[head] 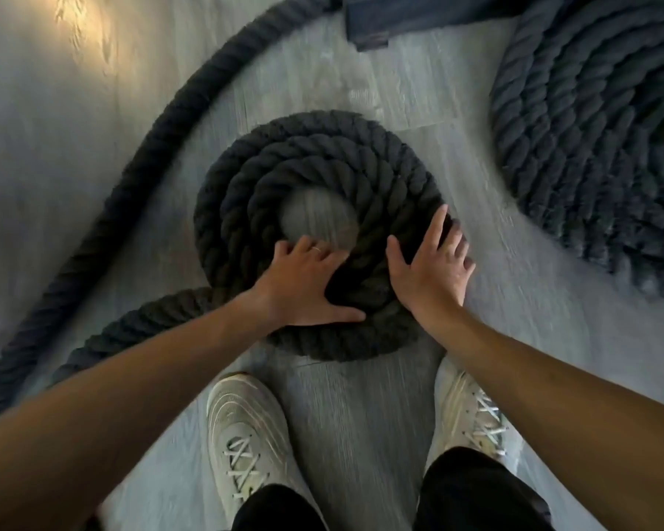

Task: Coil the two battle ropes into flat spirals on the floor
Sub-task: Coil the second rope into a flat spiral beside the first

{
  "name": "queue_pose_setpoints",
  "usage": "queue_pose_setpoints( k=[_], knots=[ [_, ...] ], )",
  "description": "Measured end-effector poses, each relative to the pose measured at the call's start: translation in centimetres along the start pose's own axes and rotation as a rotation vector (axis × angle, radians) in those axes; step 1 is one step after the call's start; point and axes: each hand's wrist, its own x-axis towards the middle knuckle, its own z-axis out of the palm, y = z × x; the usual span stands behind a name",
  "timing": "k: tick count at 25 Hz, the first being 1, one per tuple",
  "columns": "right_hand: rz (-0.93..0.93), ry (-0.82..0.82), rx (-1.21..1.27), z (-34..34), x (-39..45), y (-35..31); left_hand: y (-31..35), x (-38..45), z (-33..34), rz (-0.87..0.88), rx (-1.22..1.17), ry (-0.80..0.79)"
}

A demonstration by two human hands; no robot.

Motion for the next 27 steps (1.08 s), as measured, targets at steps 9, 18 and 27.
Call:
queue_pose_setpoints(
  k=[9, 18, 27],
  knots=[
    [-0.117, -0.015, -0.076, -1.1, 0.9, 0.1, -5.6, 2.3, 0.0, 0.180, 0.477, -0.041],
    [-0.366, -0.070, -0.040, 0.9, -3.5, 0.3, 0.0, 1.9, 0.9, -0.251, 0.188, -0.054],
    [-0.084, -0.177, -0.131, -2.7, 2.5, -3.0, 1.2, 5.0, 0.9, -0.422, -0.265, -0.191]
  ],
)
